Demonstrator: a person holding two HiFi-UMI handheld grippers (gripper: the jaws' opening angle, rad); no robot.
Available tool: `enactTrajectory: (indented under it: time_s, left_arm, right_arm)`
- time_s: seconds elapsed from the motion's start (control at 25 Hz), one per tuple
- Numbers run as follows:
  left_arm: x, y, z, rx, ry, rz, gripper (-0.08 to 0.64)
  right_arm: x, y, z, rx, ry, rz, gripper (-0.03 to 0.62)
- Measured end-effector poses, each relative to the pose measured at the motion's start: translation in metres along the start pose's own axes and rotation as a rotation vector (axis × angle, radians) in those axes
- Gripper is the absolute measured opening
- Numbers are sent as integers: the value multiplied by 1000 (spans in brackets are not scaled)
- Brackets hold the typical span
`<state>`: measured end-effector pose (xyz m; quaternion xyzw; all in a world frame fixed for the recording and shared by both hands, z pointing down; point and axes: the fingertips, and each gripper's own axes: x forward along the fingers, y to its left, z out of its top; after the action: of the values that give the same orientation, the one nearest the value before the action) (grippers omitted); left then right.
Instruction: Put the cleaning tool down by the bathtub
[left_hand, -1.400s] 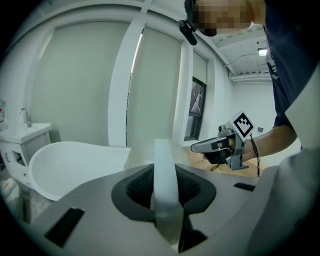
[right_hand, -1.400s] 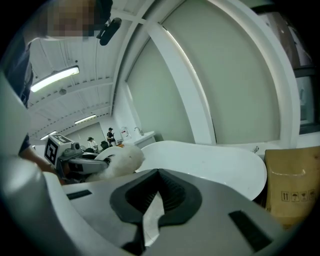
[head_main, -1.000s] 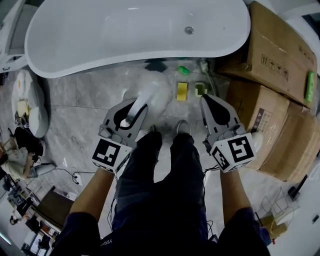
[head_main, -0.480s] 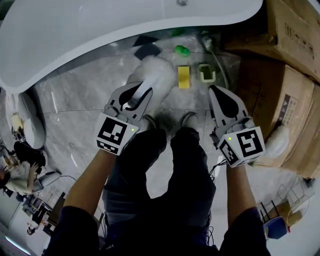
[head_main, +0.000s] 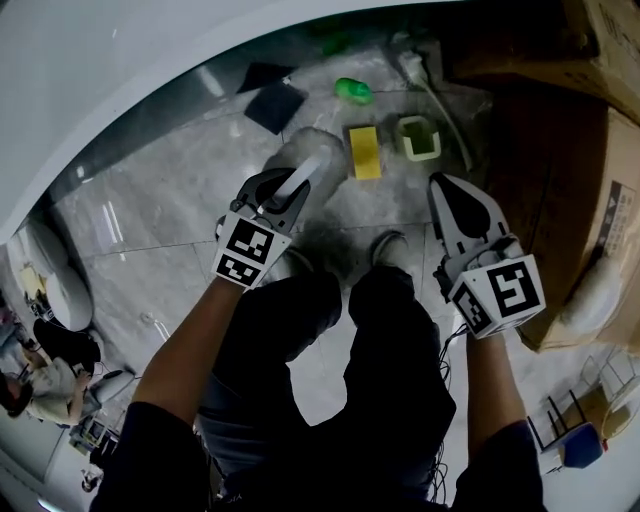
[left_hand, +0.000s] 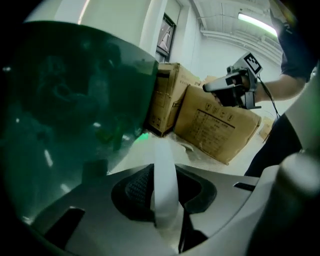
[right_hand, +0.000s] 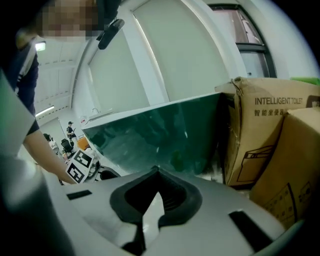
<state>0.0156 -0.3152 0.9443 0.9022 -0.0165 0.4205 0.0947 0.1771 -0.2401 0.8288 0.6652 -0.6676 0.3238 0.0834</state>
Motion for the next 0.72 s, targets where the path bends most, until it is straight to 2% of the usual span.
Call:
enactTrajectory:
  time_s: [0.24,0.56,0.72]
  left_arm:
    - [51,-16,-57,74,76,-68,106]
    - [115,-41,-133,51,134,-109,106]
    - [137,-52,-164,45,171,-122,106]
  right_arm:
    - [11,-20,-38,2,6,-28,5]
    - [19,-42,-103,-3,68,-36,5]
    - [25,-46,-121,1,74,-18,5]
